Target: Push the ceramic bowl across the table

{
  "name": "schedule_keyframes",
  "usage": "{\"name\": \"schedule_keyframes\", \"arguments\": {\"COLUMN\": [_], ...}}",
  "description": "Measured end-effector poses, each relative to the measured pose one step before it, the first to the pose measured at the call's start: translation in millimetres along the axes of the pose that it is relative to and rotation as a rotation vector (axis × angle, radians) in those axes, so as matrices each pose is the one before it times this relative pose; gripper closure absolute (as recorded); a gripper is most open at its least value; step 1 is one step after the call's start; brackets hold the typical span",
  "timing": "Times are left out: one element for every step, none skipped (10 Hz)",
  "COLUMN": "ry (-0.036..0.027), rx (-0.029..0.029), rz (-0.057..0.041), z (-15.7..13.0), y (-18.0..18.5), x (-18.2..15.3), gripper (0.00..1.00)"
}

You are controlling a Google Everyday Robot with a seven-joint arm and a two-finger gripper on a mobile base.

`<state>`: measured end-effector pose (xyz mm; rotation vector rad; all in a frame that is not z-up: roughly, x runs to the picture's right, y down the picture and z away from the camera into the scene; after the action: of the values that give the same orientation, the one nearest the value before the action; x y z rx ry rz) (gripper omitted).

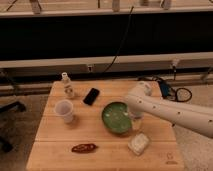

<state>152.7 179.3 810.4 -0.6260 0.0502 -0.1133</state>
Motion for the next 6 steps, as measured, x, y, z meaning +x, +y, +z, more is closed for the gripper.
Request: {"name": "schedule_keyframes", "arguments": {"ry": [-0.00437, -0.00306, 0.00257, 0.00107, 0.00590, 0.00560], "rx": [0.00350, 0.00292, -0.00281, -0.00292, -0.00233, 0.00307], "rz": [-0.00732, -0.01153, -0.02031, -0.01529, -0.01506, -0.01839], "z": [1.44, 2.85, 0.03, -0.93, 0.11, 0.79], "y": [-4.99, -1.00, 0.00, -2.60, -8.05, -15.25], "x": [-8.23, -5.70, -1.60, -0.94, -7.26, -15.31], "gripper": [0.64, 0.76, 0.87, 0.94, 0.99, 1.00]}}
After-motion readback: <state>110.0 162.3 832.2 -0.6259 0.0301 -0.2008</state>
